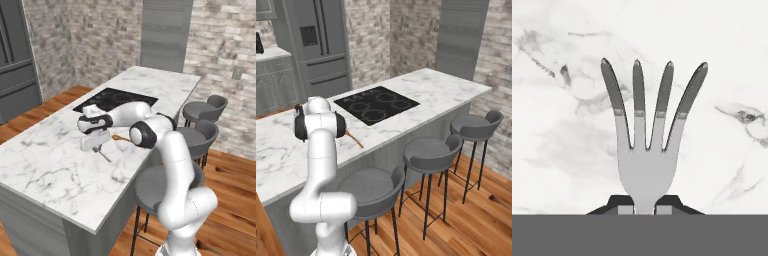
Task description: Pick up the metallic utensils from the counter and place them in the open drawer. Make sure not to pick up any wooden utensils.
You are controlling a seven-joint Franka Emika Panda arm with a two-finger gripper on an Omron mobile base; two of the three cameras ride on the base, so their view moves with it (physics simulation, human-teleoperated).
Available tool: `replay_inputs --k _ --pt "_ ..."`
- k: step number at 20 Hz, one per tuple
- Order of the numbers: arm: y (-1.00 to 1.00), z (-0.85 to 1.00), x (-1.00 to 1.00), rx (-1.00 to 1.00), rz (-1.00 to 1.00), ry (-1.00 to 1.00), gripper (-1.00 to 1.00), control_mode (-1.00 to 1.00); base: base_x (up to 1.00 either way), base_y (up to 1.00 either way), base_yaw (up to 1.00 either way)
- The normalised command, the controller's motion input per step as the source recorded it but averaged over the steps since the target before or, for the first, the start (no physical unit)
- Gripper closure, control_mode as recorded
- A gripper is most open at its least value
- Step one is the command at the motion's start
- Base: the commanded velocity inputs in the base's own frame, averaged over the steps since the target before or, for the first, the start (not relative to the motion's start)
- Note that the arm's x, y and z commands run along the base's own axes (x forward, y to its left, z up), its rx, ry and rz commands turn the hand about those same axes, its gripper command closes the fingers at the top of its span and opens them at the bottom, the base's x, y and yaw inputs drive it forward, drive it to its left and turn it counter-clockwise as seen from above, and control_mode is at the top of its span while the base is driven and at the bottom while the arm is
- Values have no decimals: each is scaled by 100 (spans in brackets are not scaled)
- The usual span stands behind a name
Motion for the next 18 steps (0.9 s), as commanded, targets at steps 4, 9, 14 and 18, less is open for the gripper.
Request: replay_inputs --k 4,9,14,18 --pt "0 -97 -9 0 9 29 100 -100 0 0 0" --pt "7 -15 -50 0 1 0 100 -100 0 0 0" --pt "1 36 -66 0 0 -21 100 -100 0 0 0" --pt "-1 37 -85 0 0 -34 100 -100 0 0 0"
